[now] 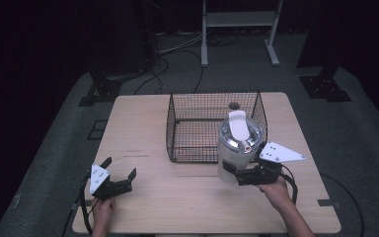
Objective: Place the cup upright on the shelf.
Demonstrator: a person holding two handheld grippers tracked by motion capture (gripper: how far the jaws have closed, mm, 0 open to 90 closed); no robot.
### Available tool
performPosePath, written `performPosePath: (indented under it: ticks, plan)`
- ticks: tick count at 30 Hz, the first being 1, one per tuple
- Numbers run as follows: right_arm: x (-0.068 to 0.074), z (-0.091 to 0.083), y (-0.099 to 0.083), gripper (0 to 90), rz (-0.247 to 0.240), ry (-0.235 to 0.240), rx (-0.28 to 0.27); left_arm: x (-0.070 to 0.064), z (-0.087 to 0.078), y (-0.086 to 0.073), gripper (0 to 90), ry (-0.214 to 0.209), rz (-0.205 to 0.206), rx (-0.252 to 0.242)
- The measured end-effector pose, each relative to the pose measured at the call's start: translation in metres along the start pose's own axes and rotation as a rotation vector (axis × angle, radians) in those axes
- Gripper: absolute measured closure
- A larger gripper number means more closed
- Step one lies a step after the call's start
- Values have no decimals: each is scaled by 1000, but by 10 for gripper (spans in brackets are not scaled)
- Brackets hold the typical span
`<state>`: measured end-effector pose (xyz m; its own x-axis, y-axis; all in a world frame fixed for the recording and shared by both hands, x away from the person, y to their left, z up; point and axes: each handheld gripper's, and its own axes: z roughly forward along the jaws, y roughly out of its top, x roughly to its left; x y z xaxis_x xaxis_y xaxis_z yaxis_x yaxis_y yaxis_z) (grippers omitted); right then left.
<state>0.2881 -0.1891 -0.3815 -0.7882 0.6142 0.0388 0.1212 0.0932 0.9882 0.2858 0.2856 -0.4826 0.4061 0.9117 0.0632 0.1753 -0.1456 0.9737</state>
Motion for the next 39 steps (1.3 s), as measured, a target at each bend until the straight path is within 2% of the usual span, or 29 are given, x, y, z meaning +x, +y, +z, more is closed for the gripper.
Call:
performPosePath:
  ticks: [9,20,31,39]
  plan:
    - [-6,7,22,93,6,8,-19,0,0,0,0,1,1,1]
    - [-18,22,43,93,-3,5,-10,0,0,0,0,0,1,-2]
    - [-32,46,72,93,-9,16,-32,0,0,0,0,-1,2,-3]
    - [-40,68,85,93,-14,13,-19,1,0,0,0,-3,2,-4]
